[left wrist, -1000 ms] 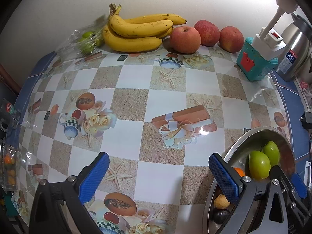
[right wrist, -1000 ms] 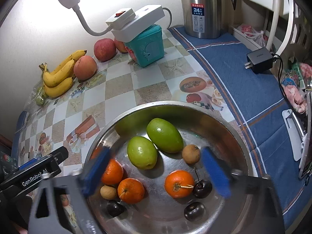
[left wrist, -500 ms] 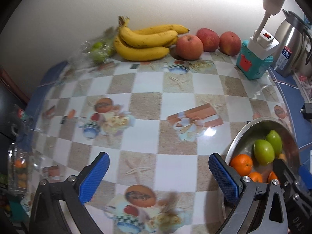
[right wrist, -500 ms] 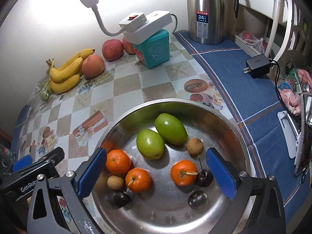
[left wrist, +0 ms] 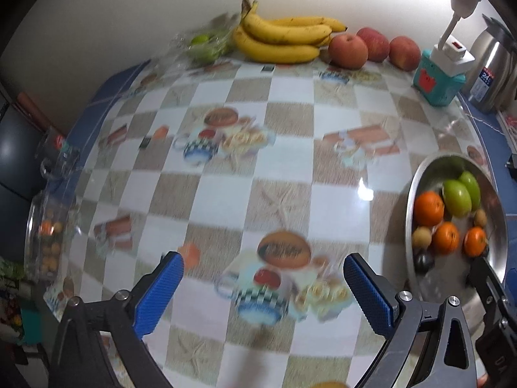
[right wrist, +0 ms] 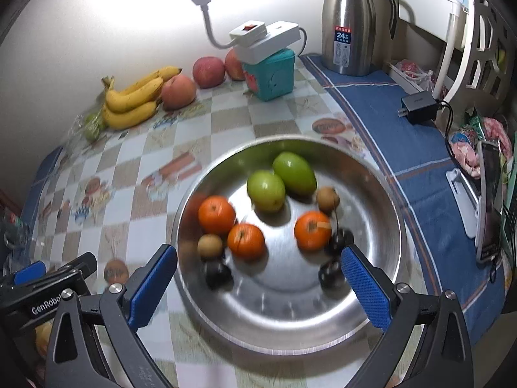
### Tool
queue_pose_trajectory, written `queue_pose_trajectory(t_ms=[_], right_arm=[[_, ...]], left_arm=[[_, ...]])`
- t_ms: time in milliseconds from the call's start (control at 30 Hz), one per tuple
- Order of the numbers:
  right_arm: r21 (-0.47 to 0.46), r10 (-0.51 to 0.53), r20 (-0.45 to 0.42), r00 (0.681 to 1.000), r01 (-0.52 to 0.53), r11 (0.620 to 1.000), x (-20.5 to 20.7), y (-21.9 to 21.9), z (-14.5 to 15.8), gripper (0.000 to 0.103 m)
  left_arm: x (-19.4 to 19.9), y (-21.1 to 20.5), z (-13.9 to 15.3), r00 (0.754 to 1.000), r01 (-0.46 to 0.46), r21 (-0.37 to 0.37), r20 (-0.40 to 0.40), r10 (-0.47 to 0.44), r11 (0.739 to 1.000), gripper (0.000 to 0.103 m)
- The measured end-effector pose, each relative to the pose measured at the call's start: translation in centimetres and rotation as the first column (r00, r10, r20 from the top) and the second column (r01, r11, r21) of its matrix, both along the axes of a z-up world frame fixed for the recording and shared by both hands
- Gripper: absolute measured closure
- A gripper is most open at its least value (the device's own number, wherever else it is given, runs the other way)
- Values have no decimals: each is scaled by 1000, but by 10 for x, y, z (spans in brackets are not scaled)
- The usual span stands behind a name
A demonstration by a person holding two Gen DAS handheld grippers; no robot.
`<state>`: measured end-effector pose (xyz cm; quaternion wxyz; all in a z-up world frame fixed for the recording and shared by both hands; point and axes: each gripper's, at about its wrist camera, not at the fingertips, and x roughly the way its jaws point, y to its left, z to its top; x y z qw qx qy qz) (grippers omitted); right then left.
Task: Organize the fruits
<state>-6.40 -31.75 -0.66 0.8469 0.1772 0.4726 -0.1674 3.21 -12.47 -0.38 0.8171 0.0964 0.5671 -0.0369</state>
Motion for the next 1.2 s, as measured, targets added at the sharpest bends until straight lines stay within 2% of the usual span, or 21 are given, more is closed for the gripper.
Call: queue_pose_trajectory(t_ms=[133,533,767,1200], right_arm=[[-16,19,-10,1000,-20,1000,-15,13,-1,2],[-31,46,-25,999,-47,998,-47,35,-1,2],[-35,54,-29,998,-55,998,-56,41,0,2],[-49,61,-43,997,-63,997,-54,44,-1,2]], left_arm=[[-17,13,-1,1000,-8,-14,-22,8,1000,2],[-53,42,-3,1000,-12,-39,-16,12,999,2],[-61,46,2,1000,0,-43,10,1,999,2],[-62,47,0,1000,3,-41,0,-3,999,2]])
